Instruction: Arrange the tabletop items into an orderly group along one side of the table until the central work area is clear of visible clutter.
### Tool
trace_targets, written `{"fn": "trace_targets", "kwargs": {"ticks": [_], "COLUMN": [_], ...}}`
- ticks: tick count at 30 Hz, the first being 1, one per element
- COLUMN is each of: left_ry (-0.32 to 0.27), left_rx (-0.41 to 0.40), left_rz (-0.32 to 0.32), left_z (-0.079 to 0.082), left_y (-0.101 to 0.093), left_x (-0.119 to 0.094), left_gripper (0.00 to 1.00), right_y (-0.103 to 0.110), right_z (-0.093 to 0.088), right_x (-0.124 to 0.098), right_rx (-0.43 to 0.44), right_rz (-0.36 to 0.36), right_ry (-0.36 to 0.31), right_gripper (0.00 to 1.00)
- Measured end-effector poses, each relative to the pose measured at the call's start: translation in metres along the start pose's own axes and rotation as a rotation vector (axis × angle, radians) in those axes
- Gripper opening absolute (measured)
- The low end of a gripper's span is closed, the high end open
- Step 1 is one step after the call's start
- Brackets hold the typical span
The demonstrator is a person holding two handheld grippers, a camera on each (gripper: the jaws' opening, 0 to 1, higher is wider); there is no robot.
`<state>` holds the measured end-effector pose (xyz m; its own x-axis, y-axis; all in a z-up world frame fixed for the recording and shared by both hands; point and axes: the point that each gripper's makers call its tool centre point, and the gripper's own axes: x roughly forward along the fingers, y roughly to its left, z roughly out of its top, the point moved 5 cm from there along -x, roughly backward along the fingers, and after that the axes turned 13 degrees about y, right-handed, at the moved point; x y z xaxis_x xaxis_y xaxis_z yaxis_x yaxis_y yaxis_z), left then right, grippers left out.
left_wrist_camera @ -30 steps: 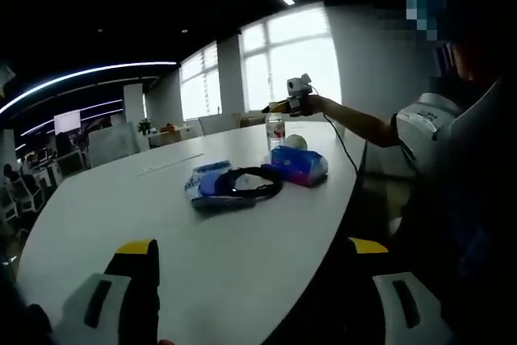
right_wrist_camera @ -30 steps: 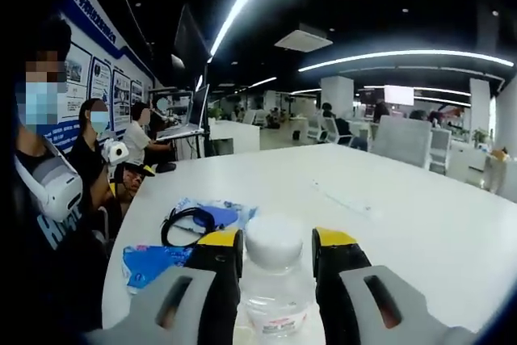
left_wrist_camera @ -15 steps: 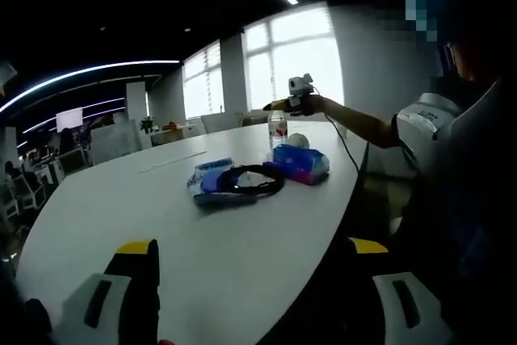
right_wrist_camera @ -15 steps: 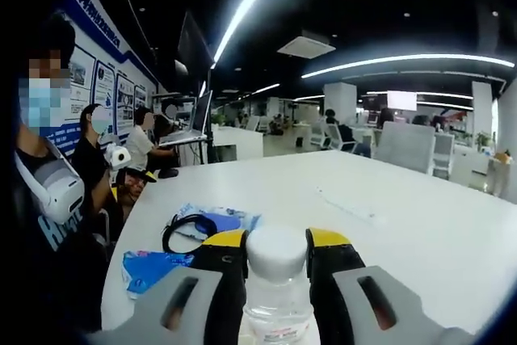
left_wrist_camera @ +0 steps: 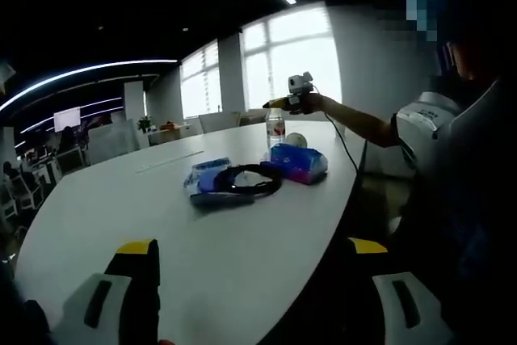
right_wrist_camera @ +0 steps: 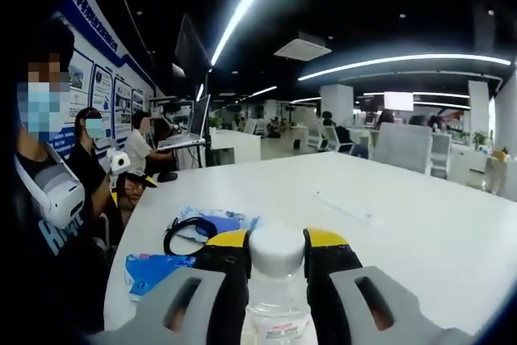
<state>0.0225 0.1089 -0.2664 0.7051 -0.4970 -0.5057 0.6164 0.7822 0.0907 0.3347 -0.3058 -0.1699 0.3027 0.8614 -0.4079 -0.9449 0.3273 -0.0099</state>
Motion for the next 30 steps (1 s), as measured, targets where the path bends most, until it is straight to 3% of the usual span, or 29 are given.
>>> {"fn": "trace_targets", "kwargs": {"ticks": [20, 30], "left_ry": [-0.003, -0.007], "left_rx": [0.005, 0.009], "left_rz": [0.011, 0.015], "left_z": [0.001, 0.002], "left_y": [-0.002, -0.001], "left_x": [-0.008, -0.011], "left_gripper": [0.93, 0.93], "right_y": [-0.005, 0.001], "right_z": [0.003, 0.027], "right_x": [-0.002, -0.003], "right_rx": [0.029, -0.009], "right_rz": [-0.057, -0.052], "right_ry": [-0.004, -0.02], "right_gripper": [0.21, 0.21]}}
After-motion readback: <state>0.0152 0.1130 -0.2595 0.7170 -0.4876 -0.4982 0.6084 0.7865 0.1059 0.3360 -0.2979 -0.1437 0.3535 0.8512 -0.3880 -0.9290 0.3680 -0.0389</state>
